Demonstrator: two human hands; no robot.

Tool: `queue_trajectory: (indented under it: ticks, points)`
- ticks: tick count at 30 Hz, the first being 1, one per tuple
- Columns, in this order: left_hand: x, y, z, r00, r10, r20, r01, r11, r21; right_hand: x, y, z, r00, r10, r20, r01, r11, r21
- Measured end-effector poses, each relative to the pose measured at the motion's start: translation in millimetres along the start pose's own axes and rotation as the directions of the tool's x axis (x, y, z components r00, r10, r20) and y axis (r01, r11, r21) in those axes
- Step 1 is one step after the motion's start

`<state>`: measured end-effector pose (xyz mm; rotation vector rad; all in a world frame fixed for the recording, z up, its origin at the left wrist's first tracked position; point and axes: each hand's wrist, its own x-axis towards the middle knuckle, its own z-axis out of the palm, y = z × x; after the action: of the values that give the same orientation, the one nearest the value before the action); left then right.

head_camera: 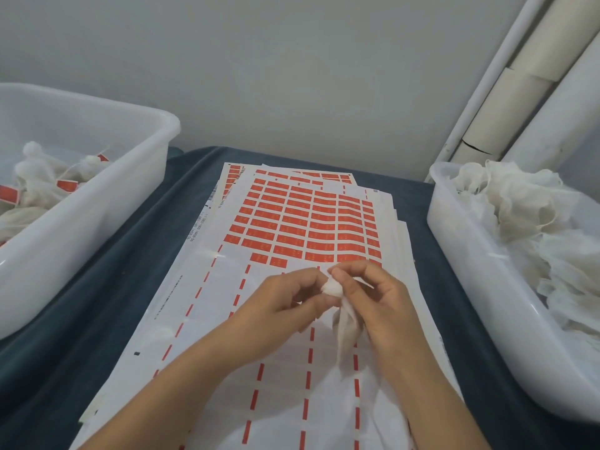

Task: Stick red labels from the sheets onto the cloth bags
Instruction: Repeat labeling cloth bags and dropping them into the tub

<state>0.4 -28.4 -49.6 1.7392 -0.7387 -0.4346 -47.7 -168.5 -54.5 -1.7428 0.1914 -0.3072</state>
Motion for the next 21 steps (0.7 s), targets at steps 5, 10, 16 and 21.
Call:
queue_trajectory:
  ticks: [5, 10, 16, 21]
  points:
    - [1.6, -1.1, -2.7, 0.997, -0.056, -0.061, 0.055, 0.998, -0.018, -0.4, -0.7, -0.8, 0.998, -0.004, 0.059, 0.008, 0.997, -0.073]
    - [3.0, -0.8, -9.8, 0.994, -0.074, -0.085, 0.072, 0.997, -0.029, 0.4, -3.1, -5.5, 0.983, -0.018, 0.183, 0.049, 0.985, -0.168]
    - [3.4, 2.4, -10.1, 0.987, -0.056, -0.149, 0.049, 0.998, -0.044, 1.0, -4.2, -6.9, 0.986, 0.109, 0.128, -0.087, 0.982, -0.165]
    - [3.4, 3.5, -16.2, 0.985, -0.028, -0.168, 0.007, 0.992, -0.126, -0.5, -5.1, -9.4, 0.869, 0.350, 0.349, -0.406, 0.908, 0.100]
